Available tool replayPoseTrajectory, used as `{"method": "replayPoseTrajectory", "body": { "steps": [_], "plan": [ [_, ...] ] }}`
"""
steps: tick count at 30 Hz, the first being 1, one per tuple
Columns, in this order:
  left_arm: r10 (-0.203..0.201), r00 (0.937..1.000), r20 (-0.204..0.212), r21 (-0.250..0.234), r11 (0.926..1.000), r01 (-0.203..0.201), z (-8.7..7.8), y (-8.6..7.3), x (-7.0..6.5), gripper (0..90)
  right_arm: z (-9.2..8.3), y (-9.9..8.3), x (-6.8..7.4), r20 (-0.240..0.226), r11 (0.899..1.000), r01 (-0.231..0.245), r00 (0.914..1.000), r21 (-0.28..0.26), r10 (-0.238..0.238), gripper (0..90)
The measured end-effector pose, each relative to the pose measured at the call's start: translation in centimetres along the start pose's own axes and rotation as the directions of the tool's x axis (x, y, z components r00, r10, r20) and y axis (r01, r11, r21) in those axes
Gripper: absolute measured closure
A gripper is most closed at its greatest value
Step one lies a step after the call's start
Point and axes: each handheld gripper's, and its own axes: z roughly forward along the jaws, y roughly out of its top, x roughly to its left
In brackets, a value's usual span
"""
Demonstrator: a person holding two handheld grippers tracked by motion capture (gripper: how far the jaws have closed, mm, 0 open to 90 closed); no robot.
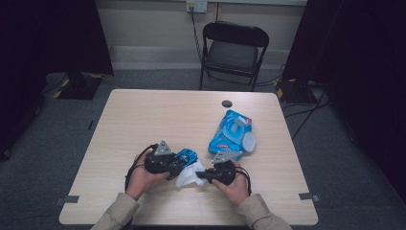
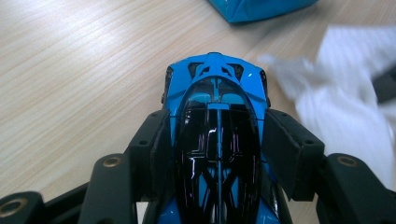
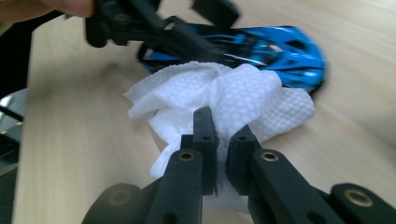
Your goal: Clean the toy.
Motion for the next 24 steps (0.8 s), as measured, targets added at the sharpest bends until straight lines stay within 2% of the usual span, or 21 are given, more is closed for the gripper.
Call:
{"method": "replayPoseTrajectory", "body": {
  "steps": [2, 6, 10, 13, 15, 22, 24],
  "plan": [
    [-0.001, 1.0, 0.0, 0.002, 1.0, 0.001, 0.0, 0.0, 0.0, 43.2, 0.9, 0.2, 0.8, -0.038, 1.0, 0.001, 0.9993, 0.011, -0.001, 85.4],
    [-0.023, 0.9997, 0.01, -0.002, 0.9997, 0.023, 0.0, 0.0, 0.2, 43.5, 2.9, 0.5, 2.0, -0.075, 0.999, 0.02, 0.9971, 0.046, -0.016, 85.4],
    [-0.026, 0.9996, 0.008, -0.001, 0.9997, 0.026, 0.0, 0.0, 0.2, 43.5, 4.7, 0.9, 3.0, -0.102, 0.997, 0.032, 0.9944, 0.074, -0.024, 85.4],
    [-0.022, 0.9997, 0.007, -0.003, 0.9997, 0.023, -0.1, -0.1, 0.2, 43.5, 5.8, 1.3, 3.6, -0.099, 0.993, 0.053, 0.9941, 0.103, -0.043, 85.4],
    [-0.022, 0.9997, 0.005, 0.002, 0.9998, 0.022, -0.1, -0.1, 0.1, 43.6, 6.4, 1.4, 3.7, -0.086, 0.992, 0.047, 0.9956, 0.114, -0.037, 85.4],
    [-0.013, 0.9999, 0.002, -0.004, 0.9999, 0.013, -0.3, -0.3, 0.0, 43.9, 6.7, 1.5, 3.1, -0.069, 0.996, 0.001, 0.9976, 0.093, 0.005, 85.5],
    [-0.004, 1.0, 0.0, -0.002, 1.0, 0.004, -0.5, -0.4, 0.0, 44.1, 6.6, 1.5, 3.0, -0.056, 0.996, 0.013, 0.9984, 0.093, -0.007, 85.6]
  ]
}}
